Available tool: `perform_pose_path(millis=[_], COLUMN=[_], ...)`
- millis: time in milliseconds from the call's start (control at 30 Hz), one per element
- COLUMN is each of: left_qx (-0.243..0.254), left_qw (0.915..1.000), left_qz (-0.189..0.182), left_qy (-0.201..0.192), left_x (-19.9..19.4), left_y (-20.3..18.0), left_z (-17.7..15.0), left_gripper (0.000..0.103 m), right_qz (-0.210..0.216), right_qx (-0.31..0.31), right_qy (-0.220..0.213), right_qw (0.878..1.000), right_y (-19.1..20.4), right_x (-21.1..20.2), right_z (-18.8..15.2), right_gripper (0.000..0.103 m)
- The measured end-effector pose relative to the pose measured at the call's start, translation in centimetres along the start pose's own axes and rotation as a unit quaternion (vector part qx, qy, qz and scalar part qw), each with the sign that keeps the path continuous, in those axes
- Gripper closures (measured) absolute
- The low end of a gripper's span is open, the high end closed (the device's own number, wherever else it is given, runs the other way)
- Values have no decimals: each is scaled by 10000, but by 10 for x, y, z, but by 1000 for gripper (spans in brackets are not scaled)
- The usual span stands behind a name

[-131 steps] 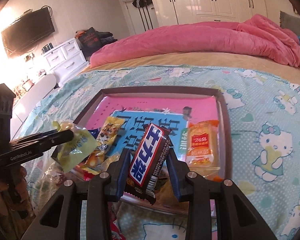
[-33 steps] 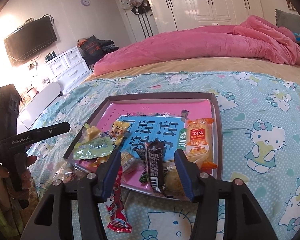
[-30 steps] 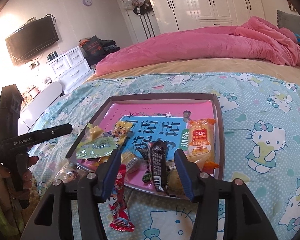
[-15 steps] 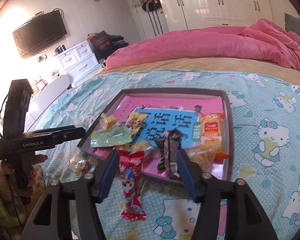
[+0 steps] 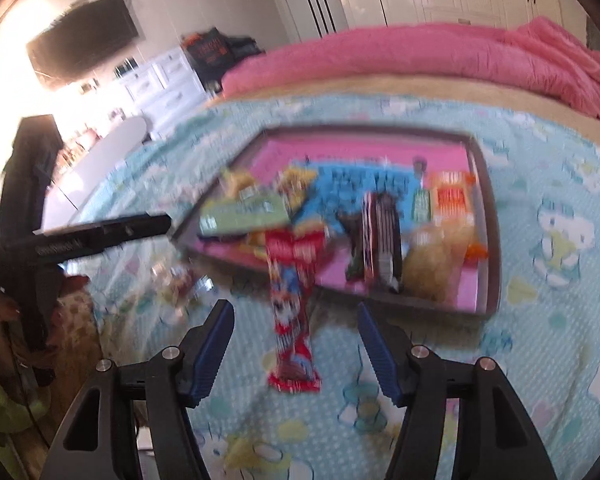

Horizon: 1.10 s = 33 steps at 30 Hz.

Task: Organize snacks
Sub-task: 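Grasp the red snack stick bag with the right tool while the left tool grasps the green-label bread bag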

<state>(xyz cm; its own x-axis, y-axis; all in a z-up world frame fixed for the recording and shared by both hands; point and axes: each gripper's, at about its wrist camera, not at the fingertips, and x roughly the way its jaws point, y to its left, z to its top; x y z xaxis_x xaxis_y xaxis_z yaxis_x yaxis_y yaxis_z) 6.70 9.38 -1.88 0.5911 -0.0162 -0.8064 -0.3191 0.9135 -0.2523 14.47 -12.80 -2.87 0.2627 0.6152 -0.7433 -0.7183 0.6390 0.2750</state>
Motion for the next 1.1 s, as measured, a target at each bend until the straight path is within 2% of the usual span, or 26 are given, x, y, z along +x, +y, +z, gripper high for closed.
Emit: perform_pose_path(millis=[67, 367, 467, 533, 600, 700, 733, 1000, 1033, 1100], left_qx=[-102, -401, -477, -455, -444, -502, -539, -472, -479, -481], left_qw=[9999, 9973, 9961, 9956, 9953, 9944, 9937, 9947, 9949, 9949], left_qz=[-30, 75, 56, 80, 92, 63, 28, -45, -95, -242], left_qy=[116, 605, 746, 814, 859, 931, 981, 916, 882, 855], left_x=[2, 17, 23, 27, 30, 37, 39, 50, 50, 52], left_y=[3, 7, 7, 5, 5, 6, 7, 0, 0, -2], left_z=[-4, -21, -27, -30, -32, -33, -34, -31, -30, -27], left_gripper=[35, 35, 35, 35, 35, 29, 29, 31, 43, 46], right_qz=[-55, -259, -350, -413, -440, -431, -385, -249, -241, -224], right_qx=[14, -357, -407, -418, -490, -637, -670, -822, -820, -819], right_qy=[210, 489, 683, 786, 828, 763, 735, 318, 279, 139], right_qw=[9998, 9978, 9962, 9952, 9944, 9941, 9943, 9958, 9959, 9963], right_y=[1, 14, 14, 15, 16, 22, 23, 33, 33, 34], right_x=[7, 27, 38, 44, 47, 46, 44, 29, 27, 21], right_z=[-7, -19, -23, -25, -28, -29, -29, -21, -20, -17], right_gripper=[39, 40, 50, 64, 69, 72, 78, 78, 78, 78])
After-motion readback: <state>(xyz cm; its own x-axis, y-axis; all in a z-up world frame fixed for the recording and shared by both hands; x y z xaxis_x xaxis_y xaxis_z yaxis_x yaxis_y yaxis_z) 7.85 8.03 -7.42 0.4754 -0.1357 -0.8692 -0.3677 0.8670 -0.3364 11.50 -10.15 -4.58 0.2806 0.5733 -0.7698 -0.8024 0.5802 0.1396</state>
